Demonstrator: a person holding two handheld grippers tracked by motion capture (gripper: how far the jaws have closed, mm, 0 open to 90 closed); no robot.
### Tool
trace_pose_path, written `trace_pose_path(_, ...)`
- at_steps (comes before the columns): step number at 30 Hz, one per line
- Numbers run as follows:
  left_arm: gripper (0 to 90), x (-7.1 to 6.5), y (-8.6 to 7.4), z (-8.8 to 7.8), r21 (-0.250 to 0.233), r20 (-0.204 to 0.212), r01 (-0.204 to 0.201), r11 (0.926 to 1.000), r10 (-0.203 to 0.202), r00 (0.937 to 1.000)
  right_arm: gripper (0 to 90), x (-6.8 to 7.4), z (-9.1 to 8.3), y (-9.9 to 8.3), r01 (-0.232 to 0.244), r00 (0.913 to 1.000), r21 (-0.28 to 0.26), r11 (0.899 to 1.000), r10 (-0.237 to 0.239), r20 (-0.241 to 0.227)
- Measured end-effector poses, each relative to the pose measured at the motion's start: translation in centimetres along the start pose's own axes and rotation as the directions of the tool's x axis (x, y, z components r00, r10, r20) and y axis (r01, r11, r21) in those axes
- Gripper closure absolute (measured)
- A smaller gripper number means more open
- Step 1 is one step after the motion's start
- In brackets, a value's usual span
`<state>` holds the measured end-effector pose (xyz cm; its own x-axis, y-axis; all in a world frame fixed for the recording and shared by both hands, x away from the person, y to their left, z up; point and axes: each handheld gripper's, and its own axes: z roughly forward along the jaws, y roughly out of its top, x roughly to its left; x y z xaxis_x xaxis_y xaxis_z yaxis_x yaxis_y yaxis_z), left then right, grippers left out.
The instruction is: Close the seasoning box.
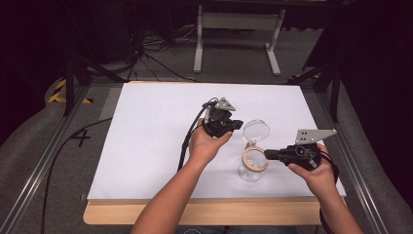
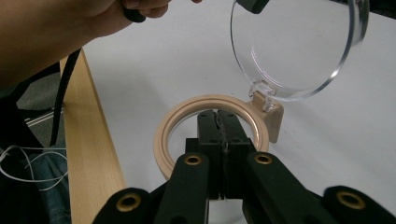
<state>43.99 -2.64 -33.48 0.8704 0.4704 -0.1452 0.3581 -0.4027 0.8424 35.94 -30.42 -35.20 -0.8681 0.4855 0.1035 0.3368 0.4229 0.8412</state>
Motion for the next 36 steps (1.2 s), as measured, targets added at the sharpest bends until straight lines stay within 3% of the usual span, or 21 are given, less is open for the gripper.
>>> trace_pose_path(9, 89.6, -1.4, 0.2, -0.3, 0.012, -0.004, -0.058, 0.9982, 0.058, 0.9983, 89.5, 0.0, -0.2, 0.1, -0.021, 0.9998, -0.026, 0.999, 0.021, -0.005)
trace_pose_path(13, 89.6, -2.2, 0.3, -0.5, 0.017, 0.014, -0.091, 0.9957, 0.091, 0.9958, 89.4, 0.1, -0.2, 0.2, -0.025, 0.9996, -0.030, 0.999, 0.025, -0.012)
trace_pose_path(19, 89.4, -3.2, 0.3, -0.8, 0.044, 0.003, -0.140, 0.9891, 0.140, 0.9901, 89.5, 0.5, -0.3, 0.4, -0.015, 0.9997, -0.024, 1.000, 0.015, -0.018)
trace_pose_path(27, 88.3, -3.2, -0.2, -1.7, 0.046, -0.003, -0.131, 0.9903, 0.132, 0.9913, 89.7, 1.0, -0.8, 0.9, -0.007, 0.9997, 0.013, 1.000, 0.008, -0.023)
trace_pose_path(36, 86.7, -3.2, -2.4, -4.2, 0.044, -0.021, -0.102, 0.9938, 0.103, 0.9945, 89.8, 1.6, -0.5, 1.2, -0.025, 0.9994, 0.133, 0.991, 0.028, -0.022)
